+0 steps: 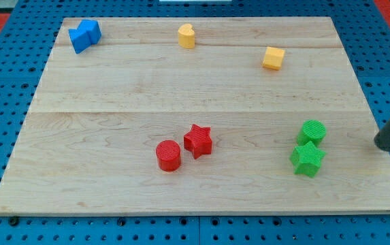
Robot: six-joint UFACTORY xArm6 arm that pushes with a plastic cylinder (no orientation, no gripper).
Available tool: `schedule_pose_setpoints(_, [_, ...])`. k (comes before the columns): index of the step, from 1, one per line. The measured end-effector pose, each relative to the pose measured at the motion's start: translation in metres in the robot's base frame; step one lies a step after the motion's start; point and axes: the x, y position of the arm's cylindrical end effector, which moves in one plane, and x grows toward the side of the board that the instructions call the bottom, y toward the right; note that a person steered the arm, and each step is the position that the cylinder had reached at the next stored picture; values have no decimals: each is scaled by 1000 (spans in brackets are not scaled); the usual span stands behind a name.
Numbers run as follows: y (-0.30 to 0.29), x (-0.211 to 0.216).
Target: Place the red and green blocks in a horizontal line
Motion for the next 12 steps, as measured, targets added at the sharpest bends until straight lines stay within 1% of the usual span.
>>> schedule_pose_setpoints(2, [-52,1])
schedule_pose_setpoints(4, [-53,3])
schedule_pose_setpoints(5, [-54,-15])
schedule_pose_setpoints(6, [-81,-42])
schedule_pose_setpoints(7, [-164,-12])
schedule_pose_setpoints(8, [-169,-17])
schedule_pose_setpoints(9, [-178,-3])
schedule_pose_setpoints(10, [-189,-22])
schedule_pose_setpoints(11, [-235,7])
schedule_pose_setpoints(12, [-280,15])
